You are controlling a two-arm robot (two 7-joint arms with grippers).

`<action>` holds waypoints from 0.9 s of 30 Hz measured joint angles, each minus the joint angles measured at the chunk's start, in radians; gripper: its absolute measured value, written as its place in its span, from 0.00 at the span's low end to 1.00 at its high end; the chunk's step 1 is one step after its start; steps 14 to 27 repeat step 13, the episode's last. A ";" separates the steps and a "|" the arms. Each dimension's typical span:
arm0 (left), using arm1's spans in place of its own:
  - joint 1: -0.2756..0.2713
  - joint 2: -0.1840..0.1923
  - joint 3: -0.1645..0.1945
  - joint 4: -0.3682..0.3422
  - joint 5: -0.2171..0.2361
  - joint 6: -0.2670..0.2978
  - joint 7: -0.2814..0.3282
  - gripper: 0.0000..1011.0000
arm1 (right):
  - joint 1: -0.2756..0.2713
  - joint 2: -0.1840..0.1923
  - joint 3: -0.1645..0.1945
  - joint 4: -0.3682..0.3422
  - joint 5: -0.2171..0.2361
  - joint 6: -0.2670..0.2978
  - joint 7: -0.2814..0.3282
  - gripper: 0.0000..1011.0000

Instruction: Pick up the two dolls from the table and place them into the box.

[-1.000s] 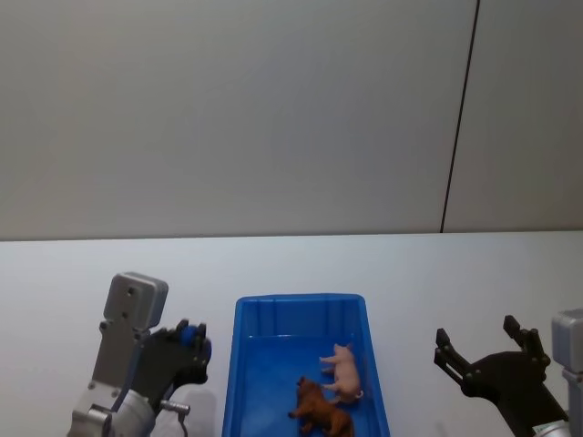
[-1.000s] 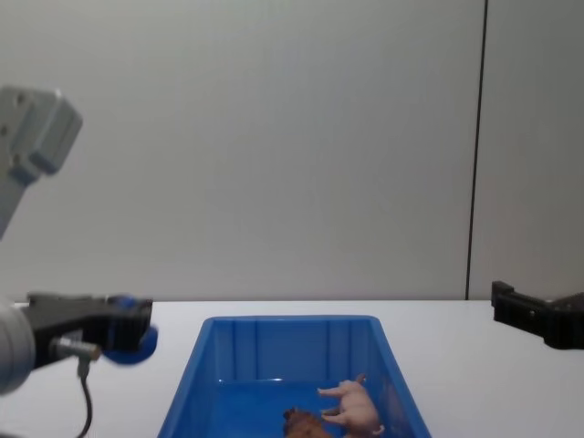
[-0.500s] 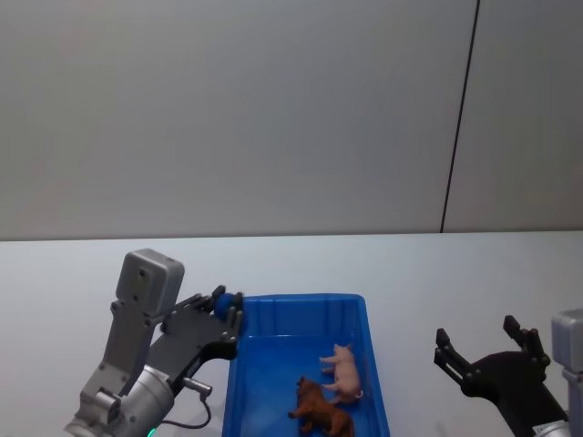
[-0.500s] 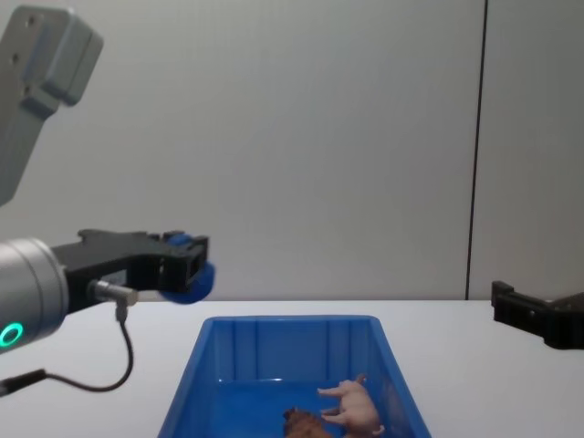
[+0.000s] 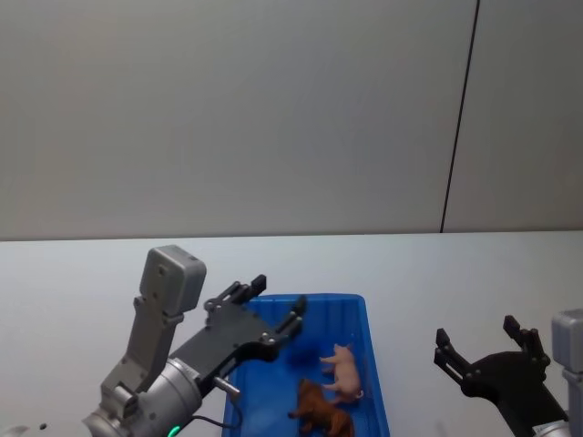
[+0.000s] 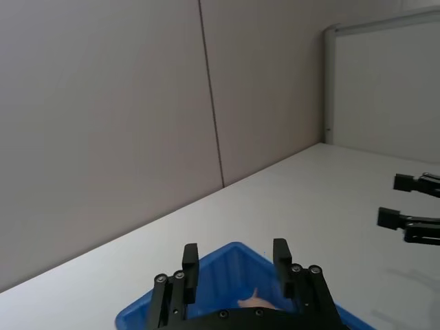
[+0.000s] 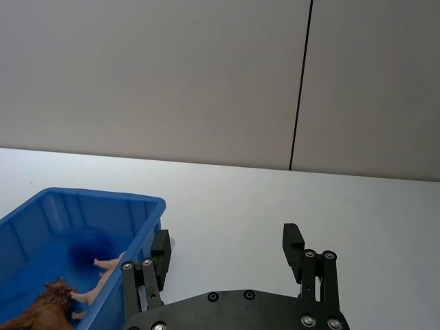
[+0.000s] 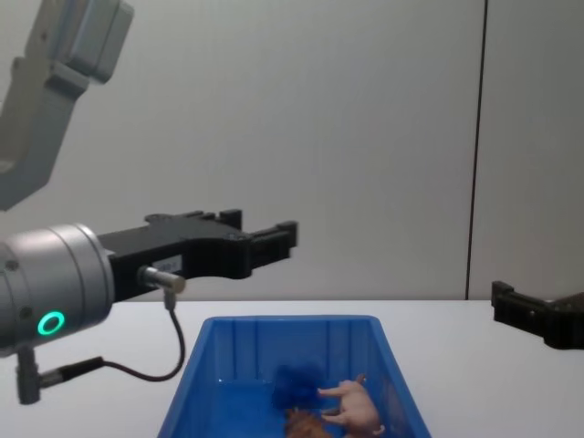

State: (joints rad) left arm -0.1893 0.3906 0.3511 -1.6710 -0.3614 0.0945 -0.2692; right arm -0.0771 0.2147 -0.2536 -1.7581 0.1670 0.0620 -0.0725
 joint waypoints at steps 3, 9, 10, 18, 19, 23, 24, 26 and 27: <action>-0.007 -0.006 0.003 0.009 -0.007 -0.009 -0.031 0.71 | 0.000 0.000 0.000 0.000 0.000 0.000 0.000 0.99; -0.015 -0.014 0.008 0.022 -0.016 -0.021 -0.073 0.89 | 0.000 0.000 0.000 0.000 0.000 0.000 0.000 0.99; -0.016 -0.015 0.008 0.023 -0.017 -0.022 -0.077 0.92 | 0.000 0.000 0.000 0.000 0.000 0.000 0.000 0.99; -0.020 -0.018 0.010 0.029 -0.021 -0.027 -0.093 0.98 | 0.000 0.000 0.000 0.000 0.000 0.000 0.000 0.99; -0.020 -0.018 0.010 0.029 -0.021 -0.027 -0.093 0.98 | 0.000 0.000 0.000 0.000 0.000 0.000 0.000 0.99; -0.020 -0.018 0.010 0.029 -0.021 -0.027 -0.093 0.98 | 0.000 0.000 0.000 0.000 0.000 0.000 0.000 0.99; -0.020 -0.018 0.010 0.029 -0.021 -0.027 -0.093 0.98 | 0.000 0.000 0.000 0.000 0.000 0.000 0.000 0.99; -0.020 -0.018 0.010 0.029 -0.021 -0.027 -0.093 0.98 | 0.000 0.000 0.000 0.000 0.000 0.000 0.000 0.99; -0.020 -0.018 0.010 0.029 -0.021 -0.027 -0.093 0.98 | 0.000 0.000 0.000 0.000 0.000 0.000 0.000 0.99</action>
